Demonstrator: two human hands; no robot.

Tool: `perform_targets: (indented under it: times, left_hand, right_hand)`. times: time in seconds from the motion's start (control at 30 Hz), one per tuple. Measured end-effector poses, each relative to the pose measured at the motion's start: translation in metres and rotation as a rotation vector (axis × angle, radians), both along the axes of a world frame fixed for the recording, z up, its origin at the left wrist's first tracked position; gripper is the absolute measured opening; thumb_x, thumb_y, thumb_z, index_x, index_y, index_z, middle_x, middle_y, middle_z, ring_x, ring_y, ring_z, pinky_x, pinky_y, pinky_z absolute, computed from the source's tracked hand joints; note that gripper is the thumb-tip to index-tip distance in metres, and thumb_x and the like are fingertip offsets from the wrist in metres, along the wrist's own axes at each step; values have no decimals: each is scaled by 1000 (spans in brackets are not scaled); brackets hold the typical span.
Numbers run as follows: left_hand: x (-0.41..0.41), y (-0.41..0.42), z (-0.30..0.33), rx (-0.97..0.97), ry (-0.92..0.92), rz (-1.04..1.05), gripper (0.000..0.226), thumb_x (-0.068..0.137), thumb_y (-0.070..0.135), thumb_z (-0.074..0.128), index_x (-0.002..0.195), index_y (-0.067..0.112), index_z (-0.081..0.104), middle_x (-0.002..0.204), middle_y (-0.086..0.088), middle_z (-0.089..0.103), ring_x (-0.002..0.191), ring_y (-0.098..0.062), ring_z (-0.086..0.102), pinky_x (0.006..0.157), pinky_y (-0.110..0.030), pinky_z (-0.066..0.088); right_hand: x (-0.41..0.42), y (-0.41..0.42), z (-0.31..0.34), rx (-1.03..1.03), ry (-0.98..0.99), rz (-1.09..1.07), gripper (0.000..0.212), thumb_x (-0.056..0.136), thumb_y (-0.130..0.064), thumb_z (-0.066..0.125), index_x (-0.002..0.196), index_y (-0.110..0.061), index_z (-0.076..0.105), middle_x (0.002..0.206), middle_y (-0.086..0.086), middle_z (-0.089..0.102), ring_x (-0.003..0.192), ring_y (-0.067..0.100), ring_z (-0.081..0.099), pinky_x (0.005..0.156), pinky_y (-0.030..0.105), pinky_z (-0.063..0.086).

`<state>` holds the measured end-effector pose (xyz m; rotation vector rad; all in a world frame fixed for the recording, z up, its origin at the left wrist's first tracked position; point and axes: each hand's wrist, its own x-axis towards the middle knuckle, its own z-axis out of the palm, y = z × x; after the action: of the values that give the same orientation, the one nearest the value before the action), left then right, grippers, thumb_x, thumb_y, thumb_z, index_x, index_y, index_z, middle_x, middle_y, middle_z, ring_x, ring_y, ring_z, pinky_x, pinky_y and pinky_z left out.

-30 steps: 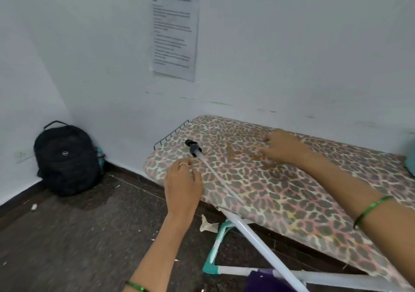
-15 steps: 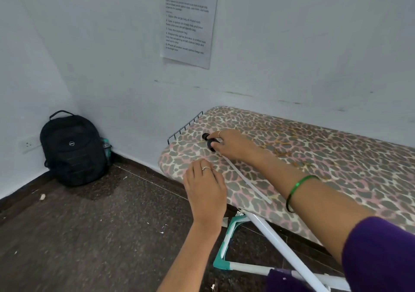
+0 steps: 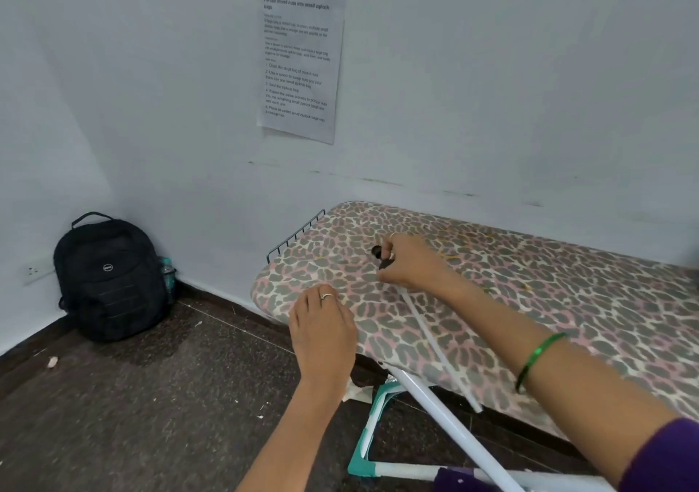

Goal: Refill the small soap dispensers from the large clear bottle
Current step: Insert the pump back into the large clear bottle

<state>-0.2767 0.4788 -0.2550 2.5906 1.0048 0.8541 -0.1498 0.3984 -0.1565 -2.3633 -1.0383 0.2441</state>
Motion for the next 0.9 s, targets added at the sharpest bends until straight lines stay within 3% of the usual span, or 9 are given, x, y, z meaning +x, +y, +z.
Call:
perform_targets:
  times: [0.13, 0.2, 0.3, 0.4, 0.5, 0.57, 0.63, 0.77, 0.9]
  left_hand:
    - [1, -3, 15, -46, 63, 6, 29, 95, 18, 38, 119, 16, 53, 122, 0, 54, 119, -21, 46, 105, -39, 33]
    - [9, -20, 28, -92, 50, -20, 31, 94, 19, 40, 123, 16, 52, 126, -1, 52, 120, -22, 45, 105, -43, 32]
    - [31, -63, 49, -103, 3, -198, 35, 95, 23, 44, 127, 12, 49, 133, -5, 49, 122, -23, 44, 104, -43, 35]
    - [59, -116, 63, -241, 15, -460, 47, 96, 32, 47, 138, 11, 39, 141, -10, 42, 127, -24, 42, 104, -43, 39]
    - [80, -175, 73, -460, 43, -726, 60, 90, 47, 54, 141, 24, 32, 134, -12, 49, 115, -29, 54, 96, -42, 48]
    - [85, -211, 78, -537, 61, -900, 70, 84, 53, 61, 141, 27, 29, 141, -1, 42, 123, -19, 48, 98, -27, 40]
    - [89, -247, 82, -615, 109, -1038, 85, 75, 57, 68, 143, 30, 24, 147, 4, 35, 130, -13, 39, 98, -24, 31]
    - [104, -307, 87, -666, 142, -1203, 114, 62, 61, 77, 149, 31, 9, 156, 4, 19, 140, -15, 25, 111, -35, 27]
    - [121, -359, 91, -734, 52, -1282, 129, 54, 58, 83, 147, 36, -3, 158, 2, 9, 143, -18, 16, 116, -43, 20]
  right_hand:
    - [10, -57, 36, 138, -104, -109, 23, 78, -13, 71, 95, -8, 57, 85, 6, 58, 61, 8, 46, 42, 12, 35]
    - [13, -92, 58, 266, -153, -183, 25, 79, -15, 73, 96, -8, 57, 86, 7, 61, 64, 8, 52, 46, 6, 38]
    - [14, -144, 93, 465, -241, -298, 27, 78, -19, 75, 96, -9, 57, 83, 4, 63, 68, 9, 59, 52, 4, 42]
    - [8, -194, 127, 622, -378, -387, 29, 77, -20, 75, 97, -8, 57, 86, 3, 63, 75, 14, 63, 62, 14, 47]
    - [-2, -251, 160, 769, -517, -462, 30, 76, -21, 74, 98, -8, 58, 88, 2, 65, 79, 14, 65, 71, 22, 52]
    - [-8, -285, 179, 836, -593, -500, 29, 75, -23, 74, 96, -14, 56, 89, 0, 64, 78, 11, 65, 72, 19, 53]
    - [-13, -323, 195, 911, -664, -550, 27, 73, -25, 73, 87, -24, 50, 89, 0, 65, 79, 11, 66, 74, 22, 54]
    - [-17, -386, 211, 1038, -786, -626, 29, 72, -27, 72, 86, -25, 47, 91, 2, 64, 83, 12, 66, 77, 24, 54]
    - [-19, -428, 213, 1145, -837, -673, 30, 72, -26, 73, 86, -25, 47, 89, 1, 61, 84, 18, 66, 78, 33, 55]
